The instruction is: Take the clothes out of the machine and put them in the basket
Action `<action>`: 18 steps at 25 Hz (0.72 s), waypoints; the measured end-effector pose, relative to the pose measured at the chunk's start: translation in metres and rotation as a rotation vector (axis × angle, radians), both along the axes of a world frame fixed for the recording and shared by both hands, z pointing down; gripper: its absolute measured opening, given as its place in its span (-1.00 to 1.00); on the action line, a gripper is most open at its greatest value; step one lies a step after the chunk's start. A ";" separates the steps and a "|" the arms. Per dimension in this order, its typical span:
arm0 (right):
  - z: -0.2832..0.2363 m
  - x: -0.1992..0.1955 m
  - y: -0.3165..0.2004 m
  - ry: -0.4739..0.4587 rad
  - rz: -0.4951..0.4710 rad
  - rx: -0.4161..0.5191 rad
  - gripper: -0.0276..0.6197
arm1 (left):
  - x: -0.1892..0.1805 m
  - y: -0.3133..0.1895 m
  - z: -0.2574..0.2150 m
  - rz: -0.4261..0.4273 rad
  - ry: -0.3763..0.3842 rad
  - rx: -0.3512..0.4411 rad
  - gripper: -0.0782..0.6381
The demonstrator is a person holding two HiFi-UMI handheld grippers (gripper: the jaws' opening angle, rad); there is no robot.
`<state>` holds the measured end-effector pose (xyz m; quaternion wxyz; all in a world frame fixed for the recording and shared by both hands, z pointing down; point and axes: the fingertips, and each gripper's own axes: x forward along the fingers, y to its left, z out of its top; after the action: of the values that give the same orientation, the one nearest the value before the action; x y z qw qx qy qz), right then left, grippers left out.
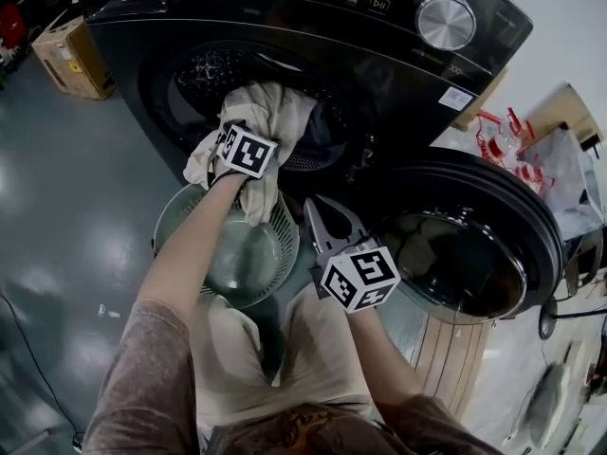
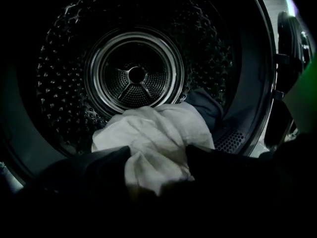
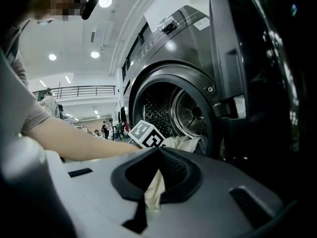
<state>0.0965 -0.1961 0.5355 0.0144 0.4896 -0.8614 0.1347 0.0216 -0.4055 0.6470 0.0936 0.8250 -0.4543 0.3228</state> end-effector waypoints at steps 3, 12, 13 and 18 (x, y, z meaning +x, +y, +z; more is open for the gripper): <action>0.000 0.003 0.001 -0.001 0.008 0.003 -0.93 | 0.001 0.001 0.000 0.004 -0.006 0.010 0.19; -0.001 0.006 0.009 0.000 0.014 0.006 -0.93 | -0.008 0.013 -0.002 0.007 -0.033 -0.001 -0.47; -0.002 0.007 0.009 -0.001 0.015 0.008 -0.93 | -0.010 0.015 -0.002 0.000 -0.023 -0.005 -0.55; -0.005 0.010 0.010 0.000 0.016 0.013 -0.93 | -0.018 0.035 -0.017 -0.008 0.113 -0.032 -0.63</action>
<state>0.1064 -0.1856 0.5304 0.0102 0.4965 -0.8583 0.1294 0.0036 -0.3707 0.6298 0.1335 0.8386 -0.4462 0.2825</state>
